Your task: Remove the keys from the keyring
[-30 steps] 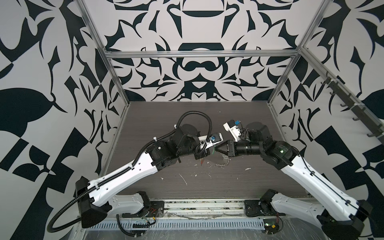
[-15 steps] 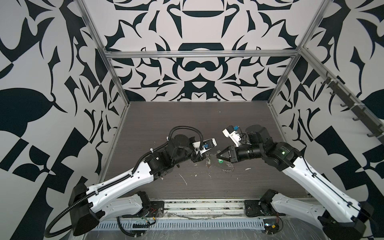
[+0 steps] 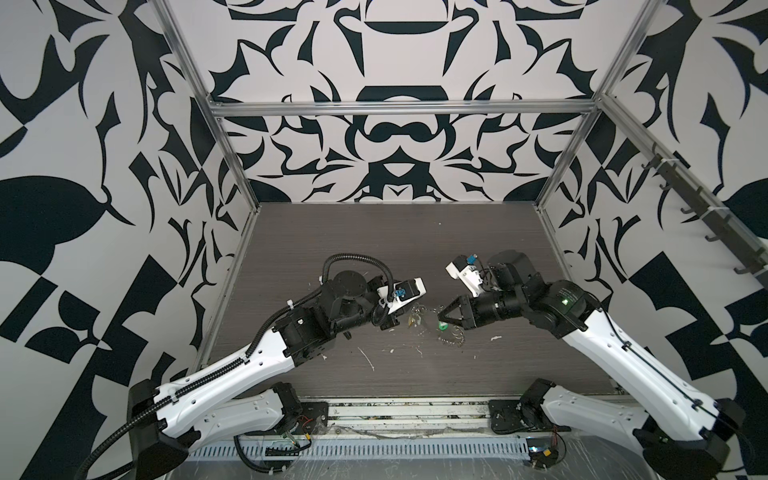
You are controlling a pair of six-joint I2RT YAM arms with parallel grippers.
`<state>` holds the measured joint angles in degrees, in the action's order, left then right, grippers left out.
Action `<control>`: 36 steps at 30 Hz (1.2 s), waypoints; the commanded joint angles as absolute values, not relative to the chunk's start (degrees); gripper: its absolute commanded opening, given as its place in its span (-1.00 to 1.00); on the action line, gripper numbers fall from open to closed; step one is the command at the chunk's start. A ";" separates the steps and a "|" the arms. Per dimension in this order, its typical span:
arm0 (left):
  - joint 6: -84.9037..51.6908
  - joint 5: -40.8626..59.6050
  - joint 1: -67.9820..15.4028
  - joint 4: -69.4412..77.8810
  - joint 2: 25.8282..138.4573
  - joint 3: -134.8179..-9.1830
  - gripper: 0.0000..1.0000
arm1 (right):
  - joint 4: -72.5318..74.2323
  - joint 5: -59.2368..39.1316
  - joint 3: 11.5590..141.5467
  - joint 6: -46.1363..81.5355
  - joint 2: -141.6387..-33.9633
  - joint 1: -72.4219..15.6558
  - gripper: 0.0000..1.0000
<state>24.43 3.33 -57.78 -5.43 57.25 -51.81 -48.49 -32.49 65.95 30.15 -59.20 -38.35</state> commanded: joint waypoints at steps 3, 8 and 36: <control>22.14 10.16 -57.83 -9.98 56.34 -53.61 -0.10 | -51.31 -31.23 71.98 25.91 -60.49 -38.50 -1.00; 21.01 11.45 -57.83 -8.85 57.04 -53.61 -0.13 | -54.05 -30.35 75.02 24.03 -62.32 -38.50 -1.00; 16.98 11.90 -57.83 -2.61 61.35 -53.37 -0.07 | -64.16 -23.58 84.30 15.91 -69.41 -41.81 -1.00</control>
<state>17.98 11.40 -57.78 -4.86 61.17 -52.27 -64.71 -24.51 81.36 17.52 -69.49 -41.10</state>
